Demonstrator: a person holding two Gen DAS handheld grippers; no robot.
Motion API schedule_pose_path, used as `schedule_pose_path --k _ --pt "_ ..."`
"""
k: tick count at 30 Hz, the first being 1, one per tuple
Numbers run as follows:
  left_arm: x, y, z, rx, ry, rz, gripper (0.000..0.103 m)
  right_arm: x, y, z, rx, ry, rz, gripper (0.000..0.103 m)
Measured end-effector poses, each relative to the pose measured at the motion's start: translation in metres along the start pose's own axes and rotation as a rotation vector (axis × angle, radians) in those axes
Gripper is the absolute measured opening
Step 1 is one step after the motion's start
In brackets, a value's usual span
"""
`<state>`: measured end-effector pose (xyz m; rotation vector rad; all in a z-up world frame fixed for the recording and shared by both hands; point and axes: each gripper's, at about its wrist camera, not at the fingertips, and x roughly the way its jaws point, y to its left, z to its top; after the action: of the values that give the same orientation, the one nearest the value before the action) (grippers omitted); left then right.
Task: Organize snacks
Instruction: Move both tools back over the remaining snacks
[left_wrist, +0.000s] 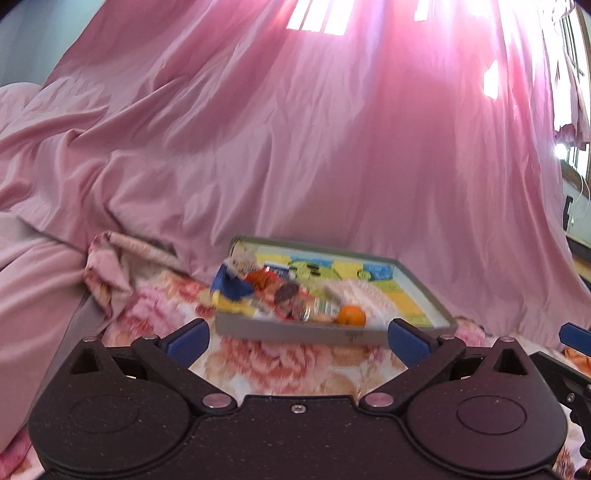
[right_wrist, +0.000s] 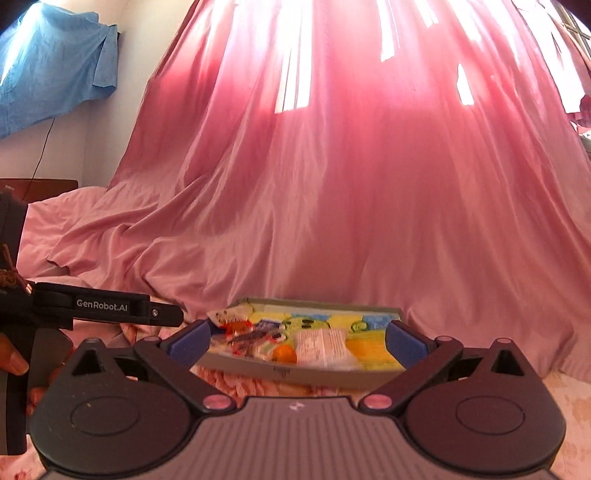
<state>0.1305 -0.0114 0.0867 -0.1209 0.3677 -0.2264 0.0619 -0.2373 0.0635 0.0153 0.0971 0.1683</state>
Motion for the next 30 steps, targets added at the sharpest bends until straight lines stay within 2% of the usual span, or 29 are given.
schedule_pose_path --k 13,18,24,30 --pt "-0.013 0.014 -0.077 -0.016 0.123 0.033 0.102 -0.036 0.009 -0.064 -0.010 0.150 -0.044 0.103" --pt "-0.010 0.013 -0.100 0.014 0.175 0.038 0.102 -0.038 0.008 -0.086 0.013 0.216 -0.069 0.103" --pt "-0.005 0.009 -0.112 0.052 0.198 0.033 0.102 -0.031 0.004 -0.105 0.045 0.310 -0.101 0.103" --pt "0.002 0.006 -0.121 0.067 0.229 0.026 0.102 -0.024 0.004 -0.111 0.050 0.352 -0.102 0.103"
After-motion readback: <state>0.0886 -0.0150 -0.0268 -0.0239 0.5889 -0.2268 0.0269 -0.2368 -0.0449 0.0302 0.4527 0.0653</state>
